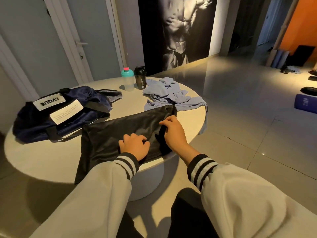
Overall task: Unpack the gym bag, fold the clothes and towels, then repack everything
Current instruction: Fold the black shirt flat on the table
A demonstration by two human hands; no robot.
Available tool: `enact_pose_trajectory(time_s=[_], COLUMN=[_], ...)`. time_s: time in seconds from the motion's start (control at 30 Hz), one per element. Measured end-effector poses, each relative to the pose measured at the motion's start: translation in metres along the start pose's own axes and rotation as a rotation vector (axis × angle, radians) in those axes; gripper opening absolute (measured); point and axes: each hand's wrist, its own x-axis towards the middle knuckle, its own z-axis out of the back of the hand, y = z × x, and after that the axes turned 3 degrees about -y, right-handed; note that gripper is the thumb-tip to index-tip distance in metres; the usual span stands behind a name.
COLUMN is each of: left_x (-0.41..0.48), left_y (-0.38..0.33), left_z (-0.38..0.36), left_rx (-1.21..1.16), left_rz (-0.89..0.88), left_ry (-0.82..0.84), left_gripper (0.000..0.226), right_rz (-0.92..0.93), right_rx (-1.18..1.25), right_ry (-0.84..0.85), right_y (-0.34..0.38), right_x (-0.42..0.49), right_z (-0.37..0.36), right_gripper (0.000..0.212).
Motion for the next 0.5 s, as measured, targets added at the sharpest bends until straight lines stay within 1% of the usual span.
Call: enact_pose_trajectory(time_s=[0.03,0.07,0.1,0.13,0.17,0.2,0.27,0.33,0.4,0.43,0.5], left_x=[0.000,-0.001,-0.004,-0.007,-0.011,-0.016,-0.023,-0.031,-0.040,-0.043,-0.047], left_y=[0.009,0.019,0.028,0.037,0.047,0.057,0.082,0.108,0.129,0.138,0.152], left_z=[0.001,0.002,0.004,0.008,0.013,0.020,0.030,0.034,0.032,0.028,0.016], left_rx=[-0.039,-0.137,-0.288,-0.458,-0.617,-0.745,-0.897,-0.927,-0.855,-0.810,-0.738], left_rz=[-0.014,-0.041,-0.061,-0.053,-0.015,0.047,0.211,0.323,0.393,0.412,0.380], left_ry=[0.090,0.163,0.202,0.194,0.124,0.016,-0.192,-0.311,-0.372,-0.366,-0.287], left_gripper=[0.040,0.041,0.042,0.043,0.044,0.043,0.042,0.039,0.036,0.037,0.045], right_rz=[0.034,0.067,0.098,0.134,0.180,0.237,0.368,0.483,0.505,0.490,0.460], right_rx=[0.002,0.005,0.011,0.019,0.027,0.035,0.047,0.088,0.151,0.175,0.188], right_ry=[0.002,0.005,0.008,0.012,0.021,0.041,0.108,0.261,0.472,0.542,0.561], right_y=[0.010,0.020,0.032,0.046,0.061,0.077,0.108,0.136,0.152,0.154,0.146], right_x=[0.002,0.006,0.009,0.013,0.015,0.017,0.016,0.007,-0.006,-0.013,-0.021], right_z=[-0.005,-0.012,-0.019,-0.027,-0.035,-0.045,-0.062,-0.078,-0.090,-0.095,-0.105], right_gripper=[0.040,0.040,0.040,0.040,0.041,0.041,0.040,0.040,0.046,0.051,0.058])
